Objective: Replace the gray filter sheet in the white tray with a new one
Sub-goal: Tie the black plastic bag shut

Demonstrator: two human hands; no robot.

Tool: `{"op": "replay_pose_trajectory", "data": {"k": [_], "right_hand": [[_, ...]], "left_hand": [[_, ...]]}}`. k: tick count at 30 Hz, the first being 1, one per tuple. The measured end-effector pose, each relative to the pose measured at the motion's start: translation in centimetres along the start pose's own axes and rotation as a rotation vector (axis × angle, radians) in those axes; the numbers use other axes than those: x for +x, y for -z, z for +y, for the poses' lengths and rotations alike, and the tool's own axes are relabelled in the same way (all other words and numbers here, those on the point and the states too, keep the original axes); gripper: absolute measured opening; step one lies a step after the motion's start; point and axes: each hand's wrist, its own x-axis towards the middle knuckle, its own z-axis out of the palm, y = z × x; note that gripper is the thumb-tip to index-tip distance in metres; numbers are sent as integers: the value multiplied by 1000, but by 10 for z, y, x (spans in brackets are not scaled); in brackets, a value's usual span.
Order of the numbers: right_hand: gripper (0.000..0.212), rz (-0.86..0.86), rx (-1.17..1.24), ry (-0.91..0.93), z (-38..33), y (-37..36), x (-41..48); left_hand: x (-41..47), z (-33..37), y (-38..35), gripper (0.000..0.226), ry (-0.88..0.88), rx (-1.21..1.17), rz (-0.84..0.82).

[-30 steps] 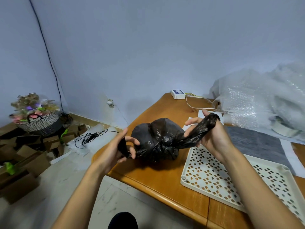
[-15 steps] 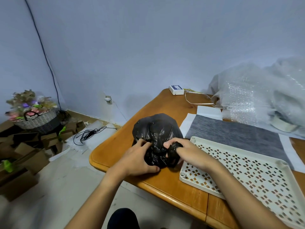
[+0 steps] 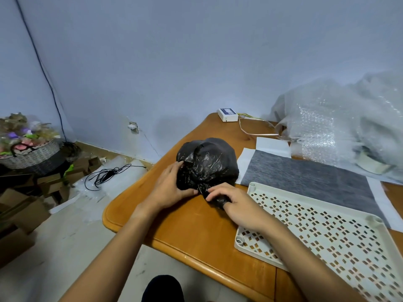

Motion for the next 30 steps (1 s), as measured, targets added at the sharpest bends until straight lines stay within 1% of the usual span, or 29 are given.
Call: {"op": "replay_pose_trajectory", "data": {"k": [2,3,4,5,6,7,8,9,10,11,12,14,15,16,18,22,23,25,30], "right_hand": [[52,-58,-2,-14,2,8,-3],[51,-138,5,-36,1,13,-5],[50,-245,11,-71,1,19,-6],[51,-339,17,-103,0,24,-6],[52,-391,19,-126,-3,29,-6],[50,-393,28,-143,-5,31,-4],[43,-345,47,-159,-7,31,0],[32,-268,55,-177,-10,29,4],[27,-180,27,-197,-9,23,11],[35,-92,-50,-206,-8,17,18],[44,-20,-157,-210,-5,8,24],[53,70,-373,-189,2,-10,34],[53,91,-438,-176,5,-18,38],[51,110,-477,-158,8,-23,40],[44,130,-551,-122,6,-31,44],[29,201,-664,-40,9,-41,49],[29,220,-667,-31,11,-40,49],[33,240,-687,-28,15,-37,46],[31,216,-801,-63,21,-27,39]], "left_hand": [[-4,-15,13,111,58,-69,-49],[-8,-22,20,103,88,-101,-81],[-11,-28,25,88,104,-153,-107],[-15,-32,29,68,112,-208,-110],[-18,-33,33,49,119,-268,-88],[-21,-32,37,38,121,-322,-59],[-23,-30,39,33,135,-389,-35],[-24,-30,40,30,160,-469,-23],[-26,-31,43,26,189,-548,-23],[-28,-31,45,24,201,-622,-42],[-30,-31,45,32,215,-705,-69],[-30,-30,45,55,303,-817,-52],[-30,-27,45,58,347,-802,0],[-27,-26,42,55,365,-729,55],[-23,-24,37,46,322,-532,92],[-14,-19,31,21,189,-111,-3],[-14,-18,29,22,142,-23,-4],[-15,-18,27,28,131,33,18],[-14,-27,27,26,231,69,140]]}}
